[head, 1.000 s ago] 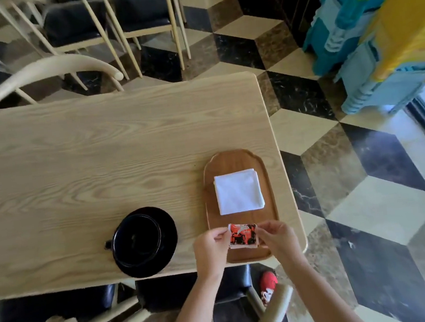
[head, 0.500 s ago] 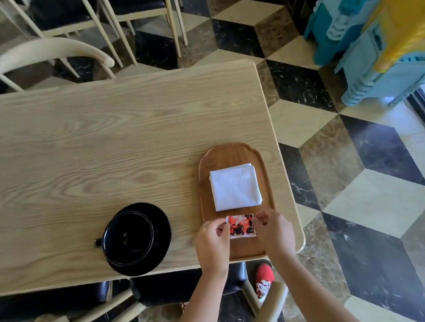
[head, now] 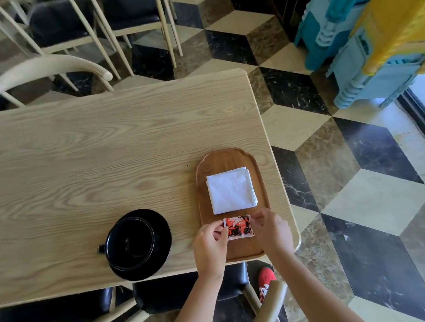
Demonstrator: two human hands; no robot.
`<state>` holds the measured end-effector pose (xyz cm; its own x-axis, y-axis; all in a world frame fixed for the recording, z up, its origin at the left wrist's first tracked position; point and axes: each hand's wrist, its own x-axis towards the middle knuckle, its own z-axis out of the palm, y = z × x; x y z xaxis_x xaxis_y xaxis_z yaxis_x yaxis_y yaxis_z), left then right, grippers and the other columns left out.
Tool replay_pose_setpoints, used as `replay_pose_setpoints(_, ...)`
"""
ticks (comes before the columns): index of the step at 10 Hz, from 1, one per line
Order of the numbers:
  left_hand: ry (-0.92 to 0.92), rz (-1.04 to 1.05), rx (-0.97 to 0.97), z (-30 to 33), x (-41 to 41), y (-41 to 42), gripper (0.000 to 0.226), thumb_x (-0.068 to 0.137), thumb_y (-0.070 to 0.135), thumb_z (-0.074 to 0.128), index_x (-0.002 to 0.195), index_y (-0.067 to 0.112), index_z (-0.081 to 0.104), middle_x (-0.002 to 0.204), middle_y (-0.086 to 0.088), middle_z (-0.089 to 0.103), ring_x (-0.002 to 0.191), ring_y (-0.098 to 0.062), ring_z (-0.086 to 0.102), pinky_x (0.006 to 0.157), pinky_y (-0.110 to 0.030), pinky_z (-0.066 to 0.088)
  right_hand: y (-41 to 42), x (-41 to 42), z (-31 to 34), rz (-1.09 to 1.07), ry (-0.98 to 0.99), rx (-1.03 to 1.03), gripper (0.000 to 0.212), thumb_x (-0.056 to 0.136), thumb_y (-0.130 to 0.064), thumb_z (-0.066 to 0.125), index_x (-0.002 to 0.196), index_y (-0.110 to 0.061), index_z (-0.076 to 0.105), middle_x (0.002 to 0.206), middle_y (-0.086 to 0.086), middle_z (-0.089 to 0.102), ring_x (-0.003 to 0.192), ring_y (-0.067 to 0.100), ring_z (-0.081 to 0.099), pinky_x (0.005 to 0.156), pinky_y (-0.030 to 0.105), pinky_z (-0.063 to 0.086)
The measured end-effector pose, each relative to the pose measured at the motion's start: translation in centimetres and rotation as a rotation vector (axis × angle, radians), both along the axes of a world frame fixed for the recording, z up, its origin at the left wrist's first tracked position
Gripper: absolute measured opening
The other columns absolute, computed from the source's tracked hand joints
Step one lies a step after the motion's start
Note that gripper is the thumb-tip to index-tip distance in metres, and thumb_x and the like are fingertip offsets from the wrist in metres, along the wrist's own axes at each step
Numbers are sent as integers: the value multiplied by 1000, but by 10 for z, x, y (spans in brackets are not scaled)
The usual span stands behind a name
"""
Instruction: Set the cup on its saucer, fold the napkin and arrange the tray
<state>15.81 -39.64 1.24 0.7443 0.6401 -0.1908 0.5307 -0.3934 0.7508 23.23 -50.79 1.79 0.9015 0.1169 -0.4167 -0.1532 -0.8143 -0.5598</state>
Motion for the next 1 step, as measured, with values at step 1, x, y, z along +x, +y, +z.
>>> replay_pose_setpoints(1,52,-97,33,13,3,9,20,86,22,62,103,14,68,92,2,68,73,-9,60,67,-25,52,4,2,14,129,-56,-68,14,88,-26,53,96,-17,62,97,-3,64,75,16,55,53,23,36)
